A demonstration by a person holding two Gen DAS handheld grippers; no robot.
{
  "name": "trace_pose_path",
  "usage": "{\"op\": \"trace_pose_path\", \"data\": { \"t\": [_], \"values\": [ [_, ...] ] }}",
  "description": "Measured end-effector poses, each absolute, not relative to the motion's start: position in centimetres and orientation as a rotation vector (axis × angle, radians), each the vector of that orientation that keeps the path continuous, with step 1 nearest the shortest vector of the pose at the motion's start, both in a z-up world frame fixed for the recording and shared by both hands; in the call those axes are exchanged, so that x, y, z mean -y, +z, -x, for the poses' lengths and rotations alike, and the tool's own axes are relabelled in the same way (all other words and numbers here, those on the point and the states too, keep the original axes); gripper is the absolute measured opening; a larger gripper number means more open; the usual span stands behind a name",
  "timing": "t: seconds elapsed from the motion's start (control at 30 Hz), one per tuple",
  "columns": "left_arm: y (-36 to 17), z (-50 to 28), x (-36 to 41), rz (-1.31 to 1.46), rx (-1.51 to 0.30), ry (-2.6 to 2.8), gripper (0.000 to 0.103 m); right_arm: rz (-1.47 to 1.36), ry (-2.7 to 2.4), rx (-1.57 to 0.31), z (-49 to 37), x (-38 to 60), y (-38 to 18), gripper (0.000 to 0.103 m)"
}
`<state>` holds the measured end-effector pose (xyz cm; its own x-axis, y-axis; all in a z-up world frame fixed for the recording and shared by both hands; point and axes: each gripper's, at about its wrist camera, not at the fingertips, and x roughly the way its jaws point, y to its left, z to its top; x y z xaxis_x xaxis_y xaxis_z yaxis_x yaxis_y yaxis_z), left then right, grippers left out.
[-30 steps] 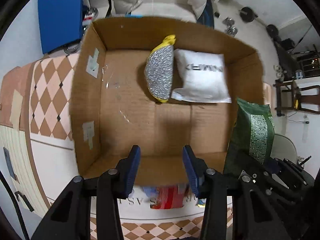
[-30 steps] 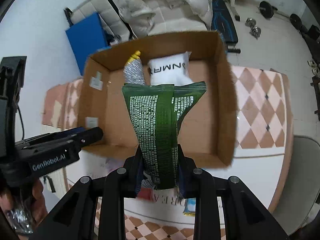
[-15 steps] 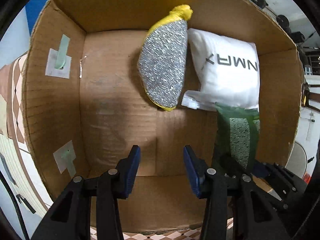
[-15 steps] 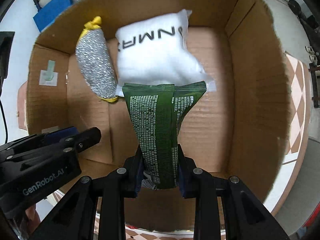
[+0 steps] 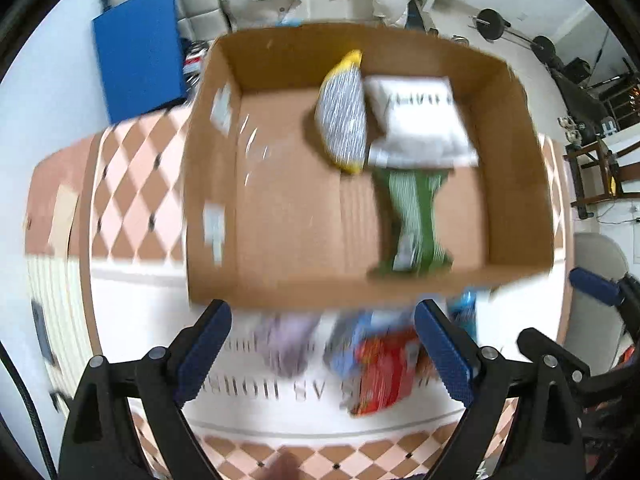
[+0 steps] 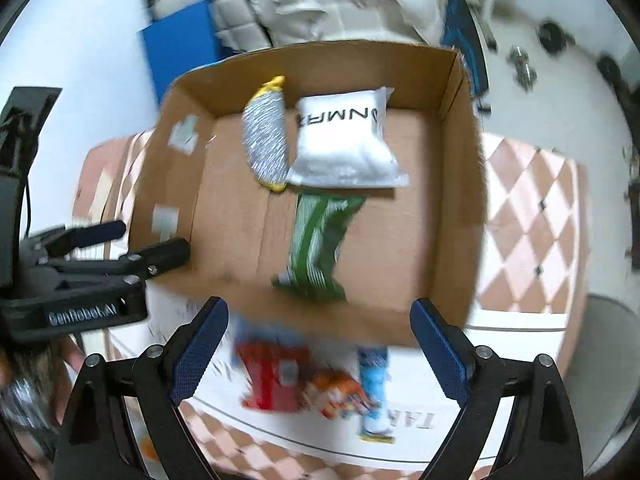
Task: Organize soft objects
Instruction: 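Place the green snack bag into the box with the right tool, then grasp the orange chip bag with the right tool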
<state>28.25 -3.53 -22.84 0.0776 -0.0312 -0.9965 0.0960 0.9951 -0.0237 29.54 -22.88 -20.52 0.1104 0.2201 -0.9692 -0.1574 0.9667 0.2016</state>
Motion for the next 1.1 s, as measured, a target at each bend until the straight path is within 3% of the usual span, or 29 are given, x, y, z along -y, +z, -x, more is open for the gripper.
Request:
{"op": "trace_pose_path", "data": {
  "t": [0.23,0.33,0.47,0.63,0.7,0.8,0.93,1.1],
  "values": [
    [-28.9,-21.6,5.3,-0.14,-1.58,-0.065,0.094,0.273,0.33,-1.532,-22.5,21.9,-26.2,0.094],
    [-30.6,-20.4,5.6,-0.135,-1.596,-0.06,0.094,0.261,0.286,-1.573,-21.9,22.3,-28.6,0.092],
    [-30.9,-19.9,4.9,-0.127,-1.595,-0.036,0.094,0.267,0.344,-1.536,-21.6,21.5,-29.4,0.086],
    [-31.1,-18.4,3.5,-0.126,-1.603,-0.007,0.094,0.671,0.506,-1.41,-18.4,16.4,-30.6,0.083],
    [-31.4,-18.0,3.0,-0.123,-1.614,0.002,0.094,0.775,0.535,-1.417,-17.3,15.1,-32.2,0.079],
    [-31.8,-17.5,2.8,-0.12,-1.615,0.006,0.093,0.885,0.497,-1.4,-16.6,14.5,-34.2,0.063],
    [-31.6,-17.9,3.8,-0.111,-1.6,-0.009,0.093,0.678,0.401,-1.493,-18.1,16.3,-33.9,0.048],
    [-32.3,-19.5,7.7,-0.129,-1.616,-0.071,0.093,0.114,0.237,-1.721,-20.1,23.4,-34.6,0.046]
  ]
}}
